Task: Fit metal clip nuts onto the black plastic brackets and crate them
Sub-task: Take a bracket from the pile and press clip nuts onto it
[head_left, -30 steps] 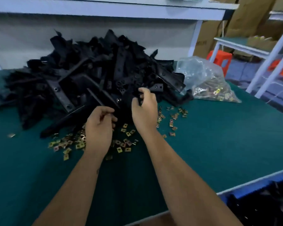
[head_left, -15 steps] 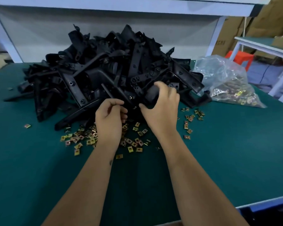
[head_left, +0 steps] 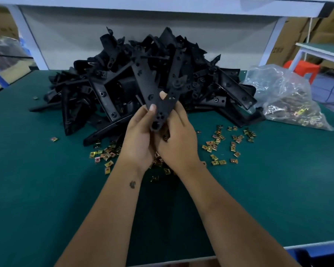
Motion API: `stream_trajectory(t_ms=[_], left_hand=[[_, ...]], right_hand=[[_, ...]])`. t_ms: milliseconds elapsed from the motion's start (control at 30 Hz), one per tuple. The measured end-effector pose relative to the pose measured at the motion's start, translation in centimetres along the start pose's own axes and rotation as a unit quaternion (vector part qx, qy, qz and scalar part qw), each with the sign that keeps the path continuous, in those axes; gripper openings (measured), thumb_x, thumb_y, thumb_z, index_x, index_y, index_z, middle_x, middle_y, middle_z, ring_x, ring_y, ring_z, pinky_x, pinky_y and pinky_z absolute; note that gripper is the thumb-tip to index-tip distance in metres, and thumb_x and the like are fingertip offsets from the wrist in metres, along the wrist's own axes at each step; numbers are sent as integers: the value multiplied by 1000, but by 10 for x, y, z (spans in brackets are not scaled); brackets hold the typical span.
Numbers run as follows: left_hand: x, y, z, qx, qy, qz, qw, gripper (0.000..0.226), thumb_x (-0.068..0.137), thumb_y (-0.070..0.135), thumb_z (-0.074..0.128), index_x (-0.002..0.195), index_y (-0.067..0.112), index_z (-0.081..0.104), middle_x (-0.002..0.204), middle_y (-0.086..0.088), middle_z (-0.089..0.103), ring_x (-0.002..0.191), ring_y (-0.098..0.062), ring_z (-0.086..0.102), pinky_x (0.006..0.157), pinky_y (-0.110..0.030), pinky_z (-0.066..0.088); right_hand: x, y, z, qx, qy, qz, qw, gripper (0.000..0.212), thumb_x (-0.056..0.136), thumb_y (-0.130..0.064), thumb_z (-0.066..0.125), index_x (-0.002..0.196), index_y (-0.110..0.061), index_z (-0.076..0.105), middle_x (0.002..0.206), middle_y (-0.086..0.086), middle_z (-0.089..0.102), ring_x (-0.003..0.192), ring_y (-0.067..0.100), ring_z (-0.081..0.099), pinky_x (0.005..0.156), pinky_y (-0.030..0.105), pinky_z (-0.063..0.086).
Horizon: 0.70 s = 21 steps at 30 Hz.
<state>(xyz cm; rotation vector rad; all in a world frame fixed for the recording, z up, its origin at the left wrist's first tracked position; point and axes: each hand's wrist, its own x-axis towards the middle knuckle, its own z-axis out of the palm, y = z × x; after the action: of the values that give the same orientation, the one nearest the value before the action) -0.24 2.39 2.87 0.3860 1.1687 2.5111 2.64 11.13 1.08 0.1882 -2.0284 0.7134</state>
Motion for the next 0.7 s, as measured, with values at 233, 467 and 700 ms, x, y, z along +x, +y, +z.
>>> stream_trajectory(t_ms=[233, 467, 700], left_hand=[[6, 11, -20, 8, 86, 128, 988, 19, 106, 20, 43, 93, 20, 56, 104, 0, 70, 100, -18, 67, 89, -41, 56], [15, 12, -36, -36, 109, 91, 989, 13, 101, 4, 50, 100, 16, 54, 103, -3, 70, 88, -16, 69, 73, -34, 58], [21, -13, -30, -15, 78, 43, 996, 22, 101, 1, 48, 104, 20, 58, 103, 2, 75, 97, -18, 71, 82, -40, 60]], right_hand=[[4, 12, -6, -72, -9, 71, 995, 22, 83, 0, 64, 104, -6, 66, 119, 7, 56, 104, 21, 59, 80, 36, 54], [-1, 26, -7, -87, -318, 130, 935, 40, 90, -32, 60, 128, -23, 62, 121, -3, 59, 116, 17, 45, 92, 33, 44], [-3, 26, 2, -149, -326, 99, 928, 33, 90, -35, 59, 118, -19, 66, 119, 1, 57, 108, 26, 41, 89, 35, 38]])
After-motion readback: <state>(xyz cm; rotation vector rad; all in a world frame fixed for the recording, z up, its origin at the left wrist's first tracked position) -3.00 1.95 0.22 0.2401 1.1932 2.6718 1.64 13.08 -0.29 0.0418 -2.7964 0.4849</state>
